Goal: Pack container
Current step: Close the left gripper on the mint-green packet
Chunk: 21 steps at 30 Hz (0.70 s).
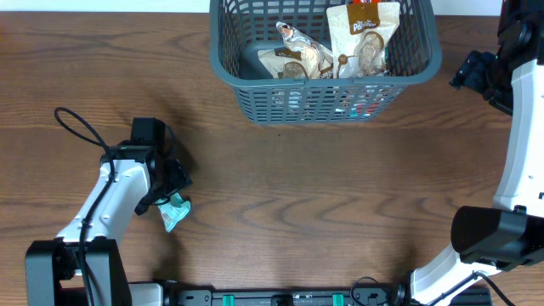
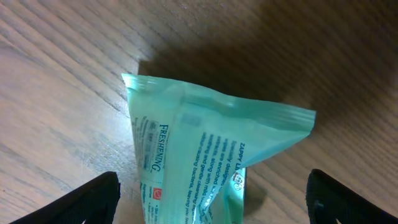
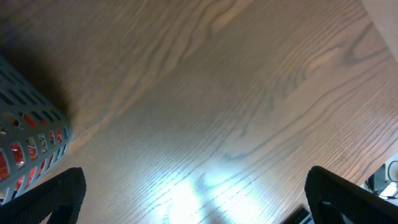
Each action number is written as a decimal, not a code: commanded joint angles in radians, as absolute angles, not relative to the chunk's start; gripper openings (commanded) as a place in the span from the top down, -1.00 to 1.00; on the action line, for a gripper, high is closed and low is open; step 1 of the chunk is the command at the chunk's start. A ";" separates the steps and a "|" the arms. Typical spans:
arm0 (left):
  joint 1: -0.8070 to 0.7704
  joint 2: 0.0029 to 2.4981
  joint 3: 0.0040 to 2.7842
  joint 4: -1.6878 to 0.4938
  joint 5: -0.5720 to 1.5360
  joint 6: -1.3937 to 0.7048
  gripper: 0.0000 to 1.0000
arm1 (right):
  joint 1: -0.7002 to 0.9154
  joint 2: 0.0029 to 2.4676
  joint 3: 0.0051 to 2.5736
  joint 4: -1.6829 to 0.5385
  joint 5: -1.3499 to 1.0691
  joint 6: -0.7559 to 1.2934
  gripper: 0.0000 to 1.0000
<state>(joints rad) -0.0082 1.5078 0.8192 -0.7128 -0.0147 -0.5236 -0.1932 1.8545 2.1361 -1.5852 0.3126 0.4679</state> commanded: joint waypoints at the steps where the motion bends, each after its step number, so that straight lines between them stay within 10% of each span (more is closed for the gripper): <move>1: -0.003 1.516 0.815 -0.708 -0.008 -0.533 -0.70 | -0.202 1.857 2.133 -1.586 0.333 0.485 -0.99; 21: -0.003 1.516 0.750 -0.648 -0.008 -0.536 -0.70 | -0.202 1.857 2.133 -1.586 0.333 0.485 -0.98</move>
<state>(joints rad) -0.0082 1.5078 0.7662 -0.6529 -0.0067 -0.5266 -0.1932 1.8545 2.1361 -1.5848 0.3126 0.4679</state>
